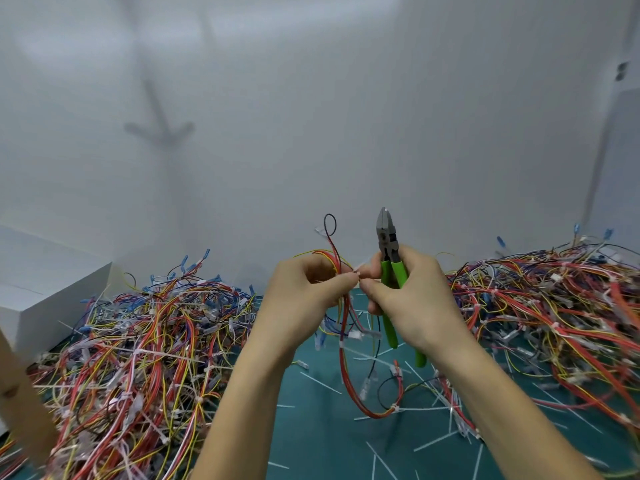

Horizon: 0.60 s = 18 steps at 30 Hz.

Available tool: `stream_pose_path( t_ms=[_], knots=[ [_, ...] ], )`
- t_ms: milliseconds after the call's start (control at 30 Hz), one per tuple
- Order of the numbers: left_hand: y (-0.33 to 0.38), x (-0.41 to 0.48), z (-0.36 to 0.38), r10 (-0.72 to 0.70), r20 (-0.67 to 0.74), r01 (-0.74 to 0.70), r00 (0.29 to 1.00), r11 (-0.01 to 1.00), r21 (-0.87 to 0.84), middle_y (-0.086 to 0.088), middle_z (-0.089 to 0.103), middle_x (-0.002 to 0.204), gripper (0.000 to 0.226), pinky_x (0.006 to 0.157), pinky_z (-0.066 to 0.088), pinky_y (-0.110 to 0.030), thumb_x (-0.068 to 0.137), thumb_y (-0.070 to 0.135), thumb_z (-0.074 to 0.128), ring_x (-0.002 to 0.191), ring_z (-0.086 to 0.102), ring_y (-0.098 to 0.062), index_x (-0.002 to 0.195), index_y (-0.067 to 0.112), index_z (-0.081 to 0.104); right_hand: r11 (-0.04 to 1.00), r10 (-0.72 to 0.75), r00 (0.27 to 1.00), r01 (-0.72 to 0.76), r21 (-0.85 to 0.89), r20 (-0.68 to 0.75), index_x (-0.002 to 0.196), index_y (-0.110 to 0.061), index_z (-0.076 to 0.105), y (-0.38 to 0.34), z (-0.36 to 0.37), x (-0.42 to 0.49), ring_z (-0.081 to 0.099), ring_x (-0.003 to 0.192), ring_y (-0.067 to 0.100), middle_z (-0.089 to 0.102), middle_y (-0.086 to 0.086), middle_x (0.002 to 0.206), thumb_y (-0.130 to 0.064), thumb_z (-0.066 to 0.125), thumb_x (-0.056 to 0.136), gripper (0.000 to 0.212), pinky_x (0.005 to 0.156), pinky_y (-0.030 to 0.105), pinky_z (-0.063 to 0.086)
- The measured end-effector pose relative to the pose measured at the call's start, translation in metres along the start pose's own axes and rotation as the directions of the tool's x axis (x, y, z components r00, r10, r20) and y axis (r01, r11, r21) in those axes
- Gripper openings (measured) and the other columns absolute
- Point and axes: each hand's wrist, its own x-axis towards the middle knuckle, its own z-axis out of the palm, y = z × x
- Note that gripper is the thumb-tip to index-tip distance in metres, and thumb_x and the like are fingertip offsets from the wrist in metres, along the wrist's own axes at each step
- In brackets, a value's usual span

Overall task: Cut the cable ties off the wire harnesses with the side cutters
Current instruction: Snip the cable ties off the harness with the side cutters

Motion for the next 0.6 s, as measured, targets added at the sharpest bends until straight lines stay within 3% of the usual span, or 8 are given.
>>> stream_pose_path(
  t_ms=[100,167,267,367,500,600],
  knots=[
    [-0.0001,0.0009,0.0038,0.007,-0.075,-0.007,0.997,1.0,-0.007,0.0,0.072,0.069,0.007,0.072,0.054,-0.04,0.075,0.023,0.078,0.067,0.061,-0.01,0.073,0.016,0.075,0.999,-0.032,0.999,0.031,-0.033,-0.021,0.073,-0.026,0.053,-0.0008,0.0016,-0.002,0.067,0.054,0.016,0.073,-0.008,0.082,-0.008,0.07,0.088,0.029,0.067,0.045,0.06],
    [0.0006,0.0008,0.005,0.006,-0.129,-0.007,0.992,1.0,-0.007,-0.004,0.073,0.072,0.012,0.072,0.056,-0.041,0.077,0.024,0.08,0.068,0.062,-0.01,0.074,0.014,0.075,0.998,-0.046,0.999,0.045,-0.053,-0.019,0.073,-0.024,0.054,-0.0013,0.0027,-0.0032,0.067,0.054,0.012,0.069,-0.012,0.07,-0.011,0.069,0.089,0.026,0.064,0.042,0.06],
    [0.0016,0.0001,0.0034,-0.003,-0.178,-0.003,0.984,0.999,-0.033,-0.006,0.072,0.073,0.02,0.071,0.057,-0.04,0.074,0.033,0.081,0.067,0.062,-0.01,0.075,0.014,0.075,0.998,-0.042,0.999,0.042,-0.05,0.001,0.077,-0.022,0.054,-0.0028,0.0031,-0.0046,0.07,0.057,0.013,0.067,-0.006,0.065,-0.011,0.067,0.091,0.022,0.066,0.046,0.062],
    [0.0014,-0.0005,0.0016,0.003,-0.175,-0.015,0.985,0.998,-0.066,0.002,0.071,0.067,0.01,0.063,0.053,-0.025,0.073,0.032,0.08,0.064,0.062,-0.008,0.072,0.023,0.076,0.997,-0.053,0.998,0.054,-0.06,0.019,0.078,-0.024,0.055,-0.0048,0.0037,-0.0054,0.072,0.061,0.014,0.068,0.0,0.071,-0.009,0.067,0.09,0.022,0.069,0.047,0.062],
    [-0.0007,0.0017,0.0001,-0.02,-0.211,0.008,0.977,0.998,-0.055,-0.005,0.075,0.078,0.007,0.082,0.059,-0.045,0.079,0.022,0.077,0.08,0.071,-0.024,0.075,0.02,0.073,0.997,-0.052,0.997,0.055,-0.059,0.058,0.079,-0.024,0.054,-0.0052,0.0037,-0.0047,0.072,0.065,0.018,0.073,-0.005,0.085,-0.008,0.066,0.09,0.023,0.073,0.048,0.061],
    [0.0006,0.0011,-0.0007,-0.002,-0.218,-0.006,0.976,0.999,-0.038,-0.004,0.075,0.077,0.007,0.085,0.057,-0.052,0.077,0.022,0.077,0.082,0.072,-0.025,0.074,0.02,0.071,0.996,-0.062,0.995,0.067,-0.06,0.075,0.078,-0.022,0.055,-0.0048,0.0022,-0.0031,0.071,0.065,0.013,0.073,-0.018,0.081,-0.011,0.067,0.089,0.02,0.071,0.04,0.061]
  ],
)
